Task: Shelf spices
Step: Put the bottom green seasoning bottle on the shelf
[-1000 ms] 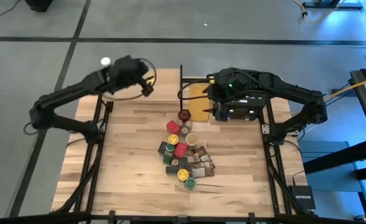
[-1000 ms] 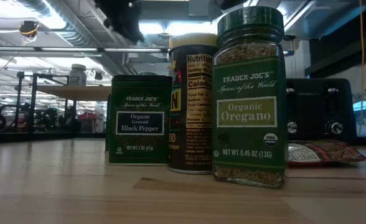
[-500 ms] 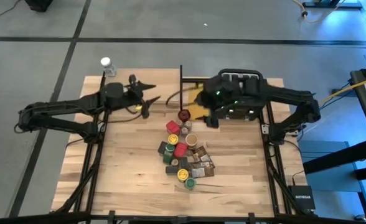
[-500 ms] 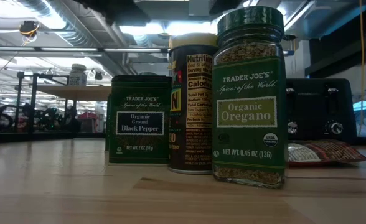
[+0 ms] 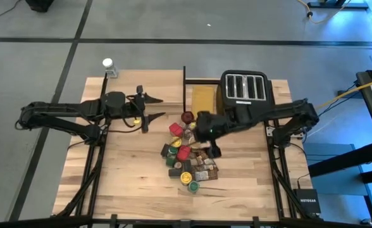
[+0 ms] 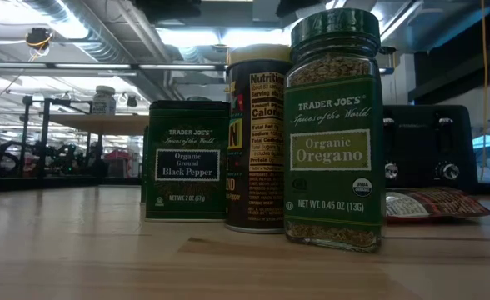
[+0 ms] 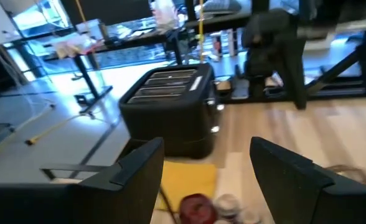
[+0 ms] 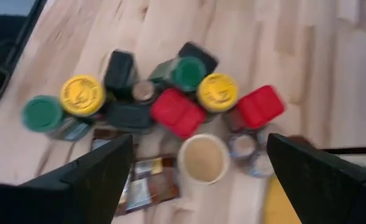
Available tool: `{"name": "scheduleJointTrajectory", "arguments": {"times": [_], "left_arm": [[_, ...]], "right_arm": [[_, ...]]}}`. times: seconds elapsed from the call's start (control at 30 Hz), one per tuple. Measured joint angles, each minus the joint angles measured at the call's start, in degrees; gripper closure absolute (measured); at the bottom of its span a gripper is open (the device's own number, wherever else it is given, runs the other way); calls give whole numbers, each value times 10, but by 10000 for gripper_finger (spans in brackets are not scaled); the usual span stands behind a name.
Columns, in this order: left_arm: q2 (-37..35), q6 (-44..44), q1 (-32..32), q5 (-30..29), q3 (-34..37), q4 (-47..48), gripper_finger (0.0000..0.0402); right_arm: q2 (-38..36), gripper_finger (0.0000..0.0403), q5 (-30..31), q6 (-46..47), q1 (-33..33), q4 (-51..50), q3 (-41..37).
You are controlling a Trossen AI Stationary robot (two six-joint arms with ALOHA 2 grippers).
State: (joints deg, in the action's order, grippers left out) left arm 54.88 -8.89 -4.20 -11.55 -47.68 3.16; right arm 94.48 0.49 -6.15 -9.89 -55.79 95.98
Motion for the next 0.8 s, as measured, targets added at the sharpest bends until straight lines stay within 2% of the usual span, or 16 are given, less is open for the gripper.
{"name": "scheduleJointTrajectory", "arguments": {"times": [0.13, 0.3, 0.47, 0.67, 0.8], "left_arm": [[0, 16, 21, 0, 1, 0, 169], [0, 53, 37, -2, 5, 14, 169], [0, 86, 57, -2, 5, 31, 169], [0, 103, 93, -33, 5, 47, 169], [0, 105, 116, -51, 5, 56, 169]], "right_arm": [[8, 27, 4, 25, -55, 28, -18], [10, 27, 0, 48, -121, 144, -103], [17, 27, 3, 138, -151, 265, -181], [57, 27, -15, 216, -182, 299, -178], [84, 27, 10, 234, -210, 344, -175]]}}
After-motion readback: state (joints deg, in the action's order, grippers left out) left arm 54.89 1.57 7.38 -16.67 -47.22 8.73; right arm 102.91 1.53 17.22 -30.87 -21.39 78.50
